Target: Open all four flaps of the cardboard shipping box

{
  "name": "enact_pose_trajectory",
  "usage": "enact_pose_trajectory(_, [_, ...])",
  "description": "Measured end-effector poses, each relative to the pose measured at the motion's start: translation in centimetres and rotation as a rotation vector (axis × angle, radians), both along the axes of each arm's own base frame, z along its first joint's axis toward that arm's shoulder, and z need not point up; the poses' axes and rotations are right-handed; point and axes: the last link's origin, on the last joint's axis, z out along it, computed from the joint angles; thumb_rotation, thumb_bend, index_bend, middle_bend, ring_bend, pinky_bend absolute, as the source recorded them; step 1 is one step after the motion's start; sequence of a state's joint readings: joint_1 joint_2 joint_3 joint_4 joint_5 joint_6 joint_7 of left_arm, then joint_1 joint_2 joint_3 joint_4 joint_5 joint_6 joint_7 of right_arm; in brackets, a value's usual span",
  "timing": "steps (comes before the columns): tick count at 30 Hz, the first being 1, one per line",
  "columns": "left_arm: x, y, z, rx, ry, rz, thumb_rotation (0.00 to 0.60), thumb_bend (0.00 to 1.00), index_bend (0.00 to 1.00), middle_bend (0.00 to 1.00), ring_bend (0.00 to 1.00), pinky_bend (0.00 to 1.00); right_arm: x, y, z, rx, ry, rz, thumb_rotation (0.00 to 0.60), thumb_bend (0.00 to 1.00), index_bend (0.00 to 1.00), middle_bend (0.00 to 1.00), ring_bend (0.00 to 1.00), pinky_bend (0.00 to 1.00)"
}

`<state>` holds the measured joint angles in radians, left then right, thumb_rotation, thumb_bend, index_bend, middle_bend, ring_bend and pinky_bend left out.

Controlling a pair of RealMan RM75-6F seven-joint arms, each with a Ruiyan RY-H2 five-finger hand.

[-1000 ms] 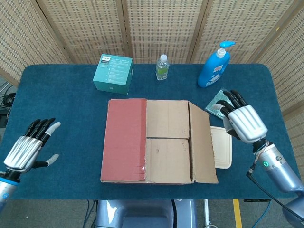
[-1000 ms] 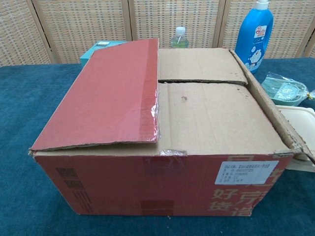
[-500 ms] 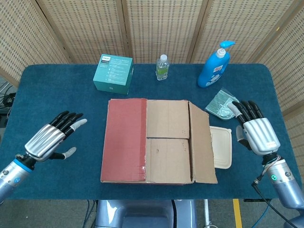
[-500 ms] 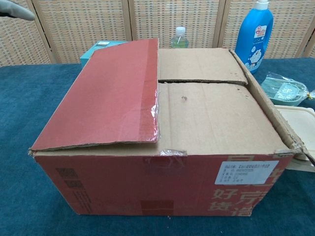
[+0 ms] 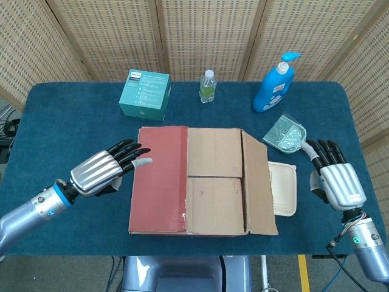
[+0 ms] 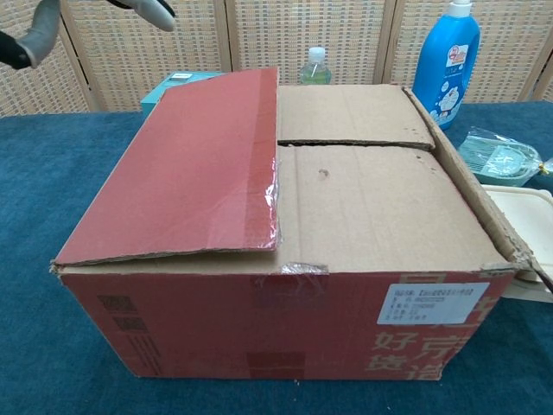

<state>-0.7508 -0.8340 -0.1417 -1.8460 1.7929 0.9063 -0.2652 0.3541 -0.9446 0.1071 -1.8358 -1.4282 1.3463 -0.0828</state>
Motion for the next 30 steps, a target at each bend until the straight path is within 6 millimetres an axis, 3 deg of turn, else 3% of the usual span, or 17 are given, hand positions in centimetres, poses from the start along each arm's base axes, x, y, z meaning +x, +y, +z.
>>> enact_pose_trajectory(8, [4.6,1.1,-2.5,-0.079,-0.042,-0.083,0.402,1.0,0.31,0.25,0.15,0.01,-0.6,0.4,0.0,-0.003,-0.011,-0.024,0.6,0.83,0.05,0.09,0.0,0.03])
enact_pose_trajectory(17, [7.7,1.5,-5.3,-0.152,-0.046,-0.118,0.4,1.0,0.31,0.26,0.16,0.01,-1.0,0.3,0.3,-0.01,-0.02,-0.041,0.6,0.83,0.05,0.09,0.0,0.03])
enact_pose_trajectory(30, [10.0,2.2,-9.3,-0.207,0.015,-0.13,0.401,1.0,0.34,0.32,0.2,0.01,-1.7,0.4,0.8,-0.02,-0.03,-0.059,0.6,0.83,0.05,0.1,0.0,0.03])
